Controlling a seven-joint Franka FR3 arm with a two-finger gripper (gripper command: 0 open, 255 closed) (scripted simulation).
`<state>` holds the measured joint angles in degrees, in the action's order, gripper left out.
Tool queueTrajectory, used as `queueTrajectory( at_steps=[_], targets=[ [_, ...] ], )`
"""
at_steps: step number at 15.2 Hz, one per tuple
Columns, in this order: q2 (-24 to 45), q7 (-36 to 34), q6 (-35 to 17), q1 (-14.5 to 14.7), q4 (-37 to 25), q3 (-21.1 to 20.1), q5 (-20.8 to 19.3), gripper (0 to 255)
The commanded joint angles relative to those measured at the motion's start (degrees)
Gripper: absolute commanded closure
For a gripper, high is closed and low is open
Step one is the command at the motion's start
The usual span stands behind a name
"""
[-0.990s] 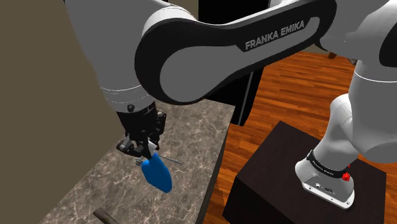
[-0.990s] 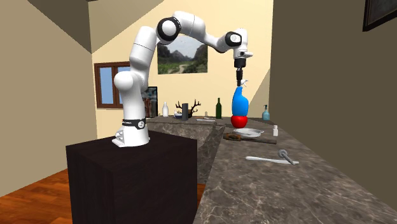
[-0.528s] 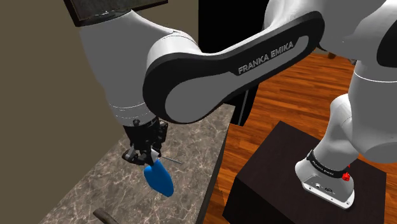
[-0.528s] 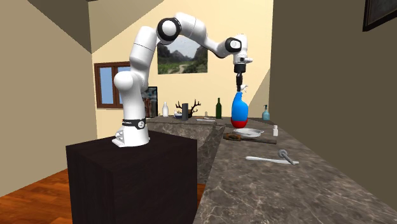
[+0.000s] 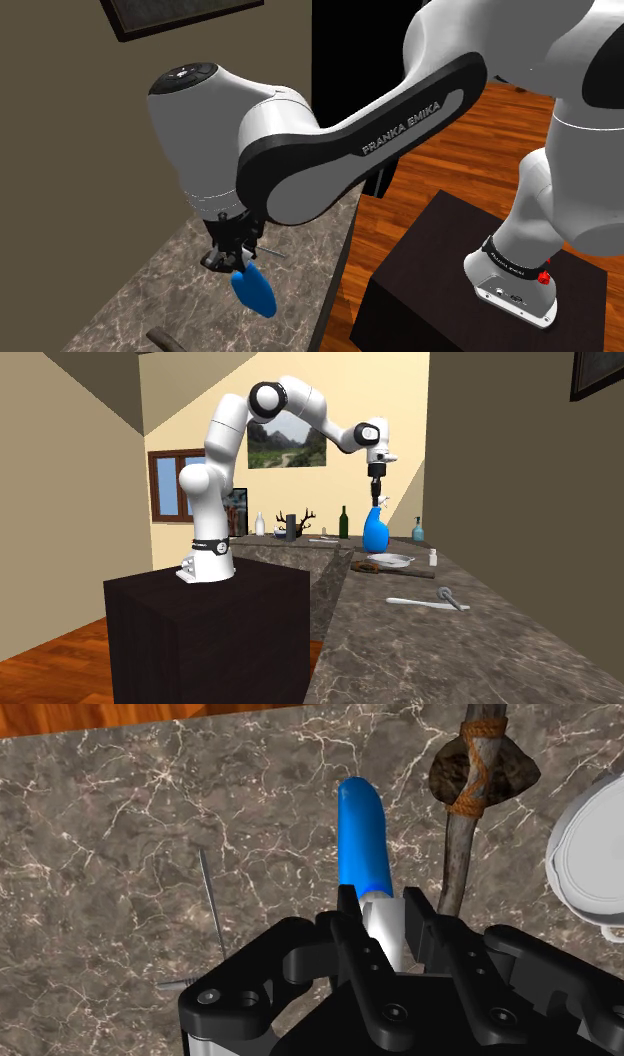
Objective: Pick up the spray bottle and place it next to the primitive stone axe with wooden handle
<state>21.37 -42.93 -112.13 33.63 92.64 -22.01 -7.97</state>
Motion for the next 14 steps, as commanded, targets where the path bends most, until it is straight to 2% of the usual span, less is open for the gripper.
queueTrajectory(
  at_steps=[1, 14],
  targets=[
    [0.34, -0.16, -1.45, 0.02, 1.09, 0.08, -0.19, 255],
    [4.10, -1.26, -9.84, 0.41, 5.98, 0.93, -1.98, 255]
  ],
)
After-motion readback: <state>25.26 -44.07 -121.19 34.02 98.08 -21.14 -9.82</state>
